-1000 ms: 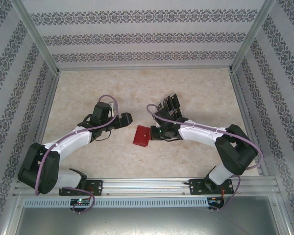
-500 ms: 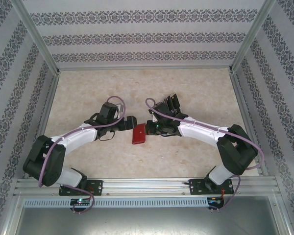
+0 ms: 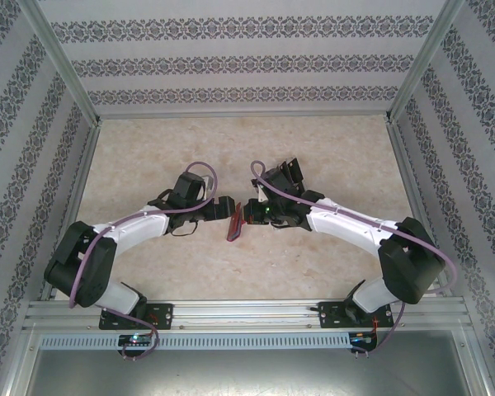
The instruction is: Put the credit cards into the card holder
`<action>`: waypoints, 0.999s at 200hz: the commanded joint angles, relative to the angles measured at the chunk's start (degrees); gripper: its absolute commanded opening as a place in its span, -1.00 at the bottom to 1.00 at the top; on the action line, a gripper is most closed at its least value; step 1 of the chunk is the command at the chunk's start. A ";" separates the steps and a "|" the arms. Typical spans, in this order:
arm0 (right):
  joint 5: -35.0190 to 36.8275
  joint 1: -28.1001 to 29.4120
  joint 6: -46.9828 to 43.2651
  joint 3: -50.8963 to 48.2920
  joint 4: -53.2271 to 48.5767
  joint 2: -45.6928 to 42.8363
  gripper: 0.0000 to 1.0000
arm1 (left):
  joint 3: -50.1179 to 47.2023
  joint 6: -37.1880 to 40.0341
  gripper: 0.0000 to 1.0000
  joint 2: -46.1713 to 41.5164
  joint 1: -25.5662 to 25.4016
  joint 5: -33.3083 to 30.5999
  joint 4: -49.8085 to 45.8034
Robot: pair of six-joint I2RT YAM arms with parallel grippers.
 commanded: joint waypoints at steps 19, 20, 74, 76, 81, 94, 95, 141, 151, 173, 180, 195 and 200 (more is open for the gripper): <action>-0.32 -0.84 0.81 -1.23 1.49 0.54 -1.00 | -0.75 -0.78 0.89 0.79 -0.78 -1.16 3.03; -0.36 -0.85 0.82 -1.24 1.53 0.49 -1.00 | -0.78 -0.84 0.89 0.75 -0.78 -1.12 3.04; -0.36 -0.81 0.47 -0.16 0.53 -0.19 -1.00 | 1.47 -0.11 0.89 0.38 -1.16 -0.39 2.61; -0.41 -0.81 0.49 -0.12 0.53 -0.15 -1.00 | 1.47 -0.09 0.89 0.38 -1.20 -0.44 2.66; -0.47 -0.85 0.47 -0.11 0.61 -0.13 -1.00 | 1.71 -0.05 0.89 0.44 -1.26 -0.32 2.80; -0.40 -0.80 0.53 -0.20 0.75 -0.09 -1.00 | 2.15 -0.10 0.90 0.85 -1.41 -0.09 2.81; -0.44 -0.79 0.54 -0.20 0.77 -0.13 -1.00 | 2.16 -0.10 0.90 0.95 -1.44 -0.01 2.85; -0.57 -0.78 0.64 -0.21 0.94 -0.28 -1.00 | 3.54 -0.06 0.90 2.53 -2.59 0.23 3.42; -0.61 -0.86 0.60 -0.12 0.88 -0.31 -1.00 | 3.80 -0.18 0.90 3.06 -2.75 0.17 3.43; -0.66 -0.81 0.55 -0.04 0.82 -0.35 -1.00 | 4.55 -0.37 0.90 4.26 -3.16 0.02 3.47; -0.65 -0.78 0.51 -0.02 0.87 -0.35 -1.00 | 4.79 -0.30 0.90 4.66 -3.27 0.03 3.38; -0.66 -0.82 0.55 -0.03 0.80 -0.45 -1.00 | 5.24 -0.39 0.90 5.52 -3.47 -0.30 3.22; -0.62 -0.86 0.55 -0.02 0.85 -0.52 -1.00 | 5.27 -0.41 0.90 5.71 -3.57 -0.49 3.00</action>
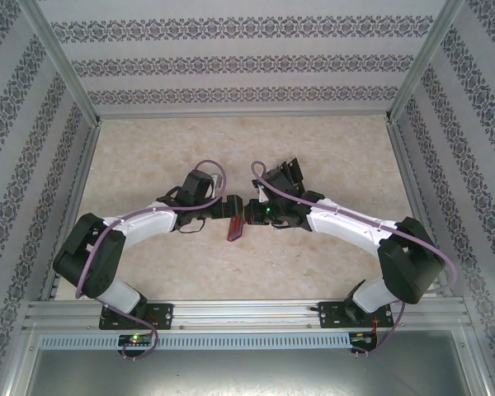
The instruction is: Put the credit cards into the card holder
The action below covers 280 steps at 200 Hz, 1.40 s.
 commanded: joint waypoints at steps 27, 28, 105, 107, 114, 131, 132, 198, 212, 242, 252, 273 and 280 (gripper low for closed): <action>-0.64 -0.52 0.29 0.52 0.30 -0.74 -1.00 | 2.06 -0.14 0.90 2.24 -1.10 -0.99 0.74; -0.64 -0.51 0.31 0.52 0.34 -0.74 -1.00 | 2.11 -0.10 0.90 2.30 -1.08 -1.00 0.72; -0.33 -0.69 -0.01 -0.22 0.07 -0.78 -1.00 | 3.31 1.98 0.86 2.65 -1.14 -6.95 -6.32; -0.23 -0.78 -0.01 -0.32 0.06 -0.88 -1.00 | 3.30 2.03 0.86 2.51 -1.09 -7.20 -6.51; 0.00 -0.86 -0.06 -0.73 0.06 -1.02 -1.00 | 2.95 2.04 0.86 2.00 -1.07 -8.45 -7.17; 0.15 -1.50 0.07 -1.99 0.29 -1.43 -1.00 | 1.67 1.96 0.86 0.28 -0.99 -10.28 -7.07; 0.24 -1.53 0.03 -2.05 0.29 -1.44 -1.00 | 1.60 1.96 0.86 0.22 -0.99 -10.35 -7.10; 0.03 -3.68 -0.04 -7.08 3.83 2.40 -1.00 | -4.42 1.15 0.75 -4.38 -1.03 -18.05 -10.24; -0.20 -3.72 -0.03 -7.21 4.62 3.91 -1.00 | -5.73 0.85 0.73 -5.04 -0.98 -19.70 -11.19; -0.67 -3.75 -0.18 -6.95 5.52 6.78 -1.00 | -8.42 -0.46 0.70 -6.50 -1.06 -21.99 -11.54; -0.72 -3.76 -0.28 -6.78 5.52 7.32 -0.86 | -9.12 -0.92 0.69 -6.46 -1.01 -22.27 -11.57; -0.90 -3.76 -0.15 -6.77 5.34 6.82 -0.62 | -10.71 -1.51 0.68 -6.26 -0.99 -21.80 -10.41; -0.91 -3.63 -0.10 -6.86 5.04 6.18 -0.56 | -11.17 -1.62 0.68 -6.33 -1.05 -21.43 -9.86</action>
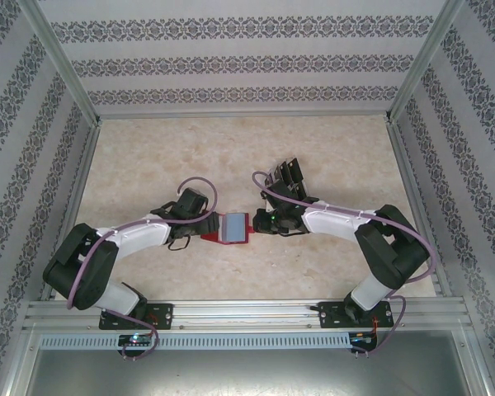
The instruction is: Put the credit cards into the card holder
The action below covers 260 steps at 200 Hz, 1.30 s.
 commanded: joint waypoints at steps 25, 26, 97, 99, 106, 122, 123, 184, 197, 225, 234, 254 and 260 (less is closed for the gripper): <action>0.47 0.48 0.14 -0.40 -1.27 -4.97 -0.40 | -2.79 -1.43 0.68 -1.06 -0.59 -0.57 0.80; 0.51 0.58 0.14 -0.35 -1.44 -5.18 -0.40 | -2.80 -1.45 0.67 -1.06 -0.61 -0.57 0.79; 1.80 6.04 1.50 5.63 -4.75 -10.12 -0.28 | -2.01 -0.90 0.67 -3.17 -0.65 0.05 0.75; 1.61 6.10 1.58 5.84 -4.56 -9.78 -0.28 | -1.94 -0.85 0.67 -3.17 -0.66 0.05 0.72; 1.06 6.36 1.78 6.38 -3.75 -8.55 -0.27 | -1.81 -0.76 0.68 -3.24 -0.64 0.05 0.69; -0.26 6.96 1.96 7.79 -2.30 -4.61 -0.25 | -1.49 -0.52 0.68 -3.02 -0.68 0.14 0.74; -0.34 7.03 1.97 7.92 -2.27 -4.43 -0.25 | -1.50 -0.51 0.68 -2.96 -0.70 0.14 0.76; -0.95 7.37 1.56 11.02 0.57 7.80 -0.22 | -1.63 -0.37 0.68 -2.40 -0.69 -0.08 1.65; -1.23 7.37 1.45 11.30 0.78 9.52 -0.19 | -1.63 -0.30 0.68 -2.47 -0.65 -0.17 1.78; -2.44 7.36 1.72 11.88 1.62 12.07 -0.13 | -1.96 -0.24 0.68 -2.04 -0.63 -0.56 2.60; -2.91 7.37 1.81 12.06 1.86 12.43 -0.13 | -2.14 -0.32 0.68 -1.73 -0.63 -0.65 2.94; -3.66 7.36 2.10 12.27 2.38 12.72 -0.13 | -2.86 -0.77 0.68 -1.18 -0.63 -0.82 3.83; -4.06 7.40 2.22 12.47 2.57 12.81 -0.13 | -3.25 -1.04 0.68 -1.07 -0.63 -0.82 4.26</action>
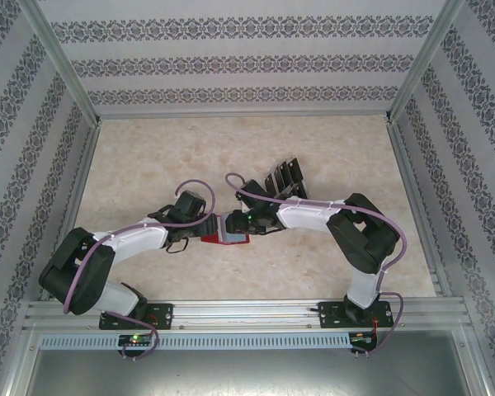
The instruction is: Put the credit cards into the card holder
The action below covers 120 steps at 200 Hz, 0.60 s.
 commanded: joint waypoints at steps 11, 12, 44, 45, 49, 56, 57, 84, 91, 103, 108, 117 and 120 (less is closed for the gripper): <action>-2.84 0.72 1.08 1.68 2.04 1.35 -0.13 | -1.79 -1.07 0.68 1.25 -0.63 -0.84 2.86; -2.84 0.70 1.10 1.73 2.04 1.38 -0.13 | -1.84 -1.12 0.68 1.24 -0.63 -0.89 2.89; -5.67 0.73 2.37 2.89 3.34 2.87 -0.13 | -3.11 -2.29 0.69 1.99 -0.66 -1.72 3.59; -5.67 0.73 2.37 2.89 3.34 2.87 -0.13 | -3.16 -2.34 0.70 1.96 -0.69 -1.77 3.61; -5.75 0.72 2.52 2.92 3.54 3.12 -0.12 | -3.29 -2.54 0.70 1.89 -0.64 -2.01 3.42; -5.81 0.69 2.61 3.07 3.62 3.47 -0.13 | -3.44 -2.95 0.71 1.57 -0.66 -2.64 3.14; -5.82 0.73 2.65 3.08 3.54 3.53 -0.13 | -3.46 -2.98 0.71 1.49 -0.65 -2.76 3.07; -5.49 0.77 2.91 3.27 3.02 4.36 -0.13 | -3.91 -5.11 0.81 -1.43 -0.42 -6.58 0.08; -5.41 0.73 3.03 3.31 2.93 4.55 -0.13 | -4.08 -5.41 0.83 -2.25 -0.31 -7.29 -0.74; -5.23 0.78 3.08 3.53 2.51 4.90 -0.13 | -4.43 -5.88 0.85 -3.68 -0.26 -8.21 -1.71; -5.13 0.69 3.11 3.62 2.36 5.07 -0.13 | -4.56 -6.14 0.86 -4.26 -0.11 -8.57 -2.19; -5.04 0.64 3.13 3.79 2.28 5.33 -0.13 | -4.67 -6.67 0.88 -5.25 0.10 -9.53 -3.54; -5.04 0.65 3.08 3.88 2.21 5.43 -0.13 | -4.75 -6.83 0.88 -5.60 0.18 -9.89 -3.92</action>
